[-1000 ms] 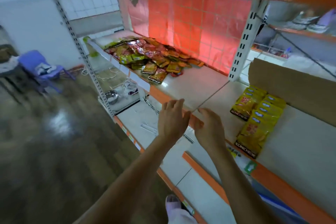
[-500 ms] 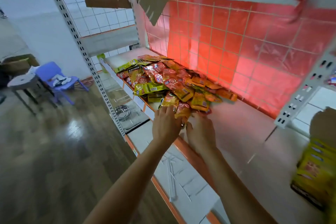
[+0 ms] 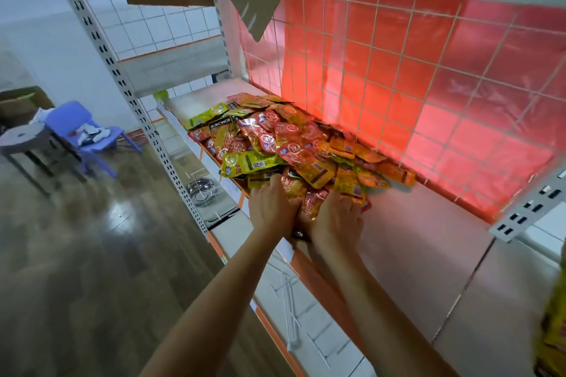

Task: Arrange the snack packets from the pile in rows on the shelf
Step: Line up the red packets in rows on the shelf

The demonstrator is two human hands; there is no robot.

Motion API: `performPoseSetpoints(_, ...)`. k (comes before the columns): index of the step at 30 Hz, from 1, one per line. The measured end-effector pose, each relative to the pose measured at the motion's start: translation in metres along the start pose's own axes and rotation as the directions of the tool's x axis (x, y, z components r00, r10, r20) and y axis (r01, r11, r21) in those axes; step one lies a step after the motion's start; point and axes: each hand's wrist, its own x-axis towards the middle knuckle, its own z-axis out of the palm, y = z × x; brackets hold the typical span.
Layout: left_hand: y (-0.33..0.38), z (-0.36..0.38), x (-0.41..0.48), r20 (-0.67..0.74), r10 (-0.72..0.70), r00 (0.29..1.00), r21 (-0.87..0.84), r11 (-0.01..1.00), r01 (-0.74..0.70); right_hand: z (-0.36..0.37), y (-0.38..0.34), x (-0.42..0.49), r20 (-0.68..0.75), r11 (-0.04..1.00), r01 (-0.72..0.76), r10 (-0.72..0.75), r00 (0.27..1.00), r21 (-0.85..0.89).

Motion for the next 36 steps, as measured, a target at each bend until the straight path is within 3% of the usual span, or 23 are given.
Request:
performPoseSetpoints(3,0.004,-0.004,-0.001,0.044,-0.035,0.998,-0.077,0.996,0.038,-0.003,0.004,-0.001,0.053,0.998,-0.049,0.047,0.997,0.037)
performPoseSetpoints(8,0.011,-0.004,-0.016,0.098,0.024,0.995,-0.228,0.974,-0.001,-0.014,0.019,-0.010,0.122,0.975,-0.101,0.077,0.989,0.198)
performPoseSetpoints(11,0.015,-0.007,-0.028,0.182,-0.070,0.981,-0.357,0.925,0.133,-0.020,0.027,-0.021,0.104,0.962,-0.085,0.060,0.993,0.258)
performPoseSetpoints(16,0.012,-0.011,-0.058,0.154,-0.031,0.988,-0.461,0.882,0.099,-0.037,0.045,-0.045,0.043,0.909,-0.112,0.103,0.994,0.402)
performPoseSetpoints(21,0.017,-0.024,-0.101,0.211,0.041,0.977,-0.657,0.746,0.111,-0.051,0.070,-0.081,-0.023,0.836,-0.160,0.202,0.979,0.525)
performPoseSetpoints(29,0.030,-0.027,-0.196,0.325,0.153,0.933,-0.763,0.625,0.163,-0.077,0.118,-0.171,-0.157,0.784,-0.122,0.269,0.950,0.608)
performPoseSetpoints(36,0.054,-0.009,-0.258,0.387,0.212,0.898,-0.768,0.612,0.187,-0.095,0.163,-0.226,-0.180,0.668,-0.144,0.391,0.903,0.730)
